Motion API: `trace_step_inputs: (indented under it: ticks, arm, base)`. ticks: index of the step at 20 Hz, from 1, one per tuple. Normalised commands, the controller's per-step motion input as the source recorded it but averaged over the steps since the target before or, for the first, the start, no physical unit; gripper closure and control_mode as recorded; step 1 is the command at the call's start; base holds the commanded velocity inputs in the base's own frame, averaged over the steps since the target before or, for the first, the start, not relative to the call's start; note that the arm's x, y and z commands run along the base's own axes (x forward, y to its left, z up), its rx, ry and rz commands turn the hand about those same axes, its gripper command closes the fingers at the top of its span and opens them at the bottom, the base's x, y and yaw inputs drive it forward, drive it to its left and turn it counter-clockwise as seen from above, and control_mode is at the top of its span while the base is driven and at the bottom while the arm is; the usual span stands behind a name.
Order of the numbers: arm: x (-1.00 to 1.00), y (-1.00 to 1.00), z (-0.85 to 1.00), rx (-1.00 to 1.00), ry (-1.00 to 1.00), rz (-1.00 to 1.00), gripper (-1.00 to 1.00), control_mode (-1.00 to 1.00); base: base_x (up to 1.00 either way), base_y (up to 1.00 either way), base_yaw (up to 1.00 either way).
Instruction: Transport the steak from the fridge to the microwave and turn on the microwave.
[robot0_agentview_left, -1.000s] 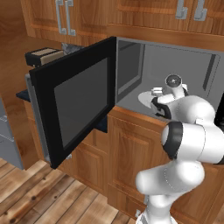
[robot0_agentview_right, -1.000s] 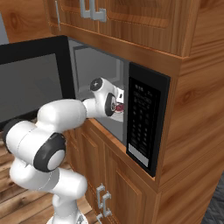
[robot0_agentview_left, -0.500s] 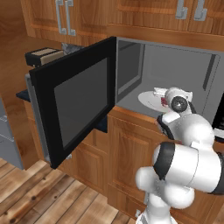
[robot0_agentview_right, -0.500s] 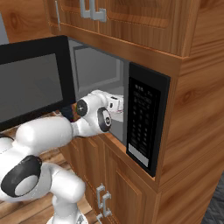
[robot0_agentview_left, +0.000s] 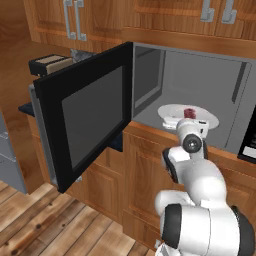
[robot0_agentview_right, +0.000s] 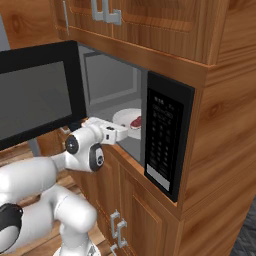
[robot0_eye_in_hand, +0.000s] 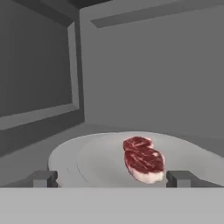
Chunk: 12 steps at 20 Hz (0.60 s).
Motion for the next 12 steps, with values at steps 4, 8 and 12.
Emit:
trace_step_inputs:
  ticks: [4, 8, 12]
  arm:
    - [-0.44, 0.21, 1.00, 0.10, 0.07, 0.00, -1.00, -1.00]
    - [-0.67, 0.24, 0.52, 0.06, 0.02, 0.00, -1.00, -1.00]
    - [-0.87, 0.27, 0.04, 0.01, 0.13, 0.00, -1.00, -1.00]
  base:
    - [0.00, 0.00, 0.00]
    - [0.00, 0.00, 0.00]
    - [0.00, 0.00, 0.00]
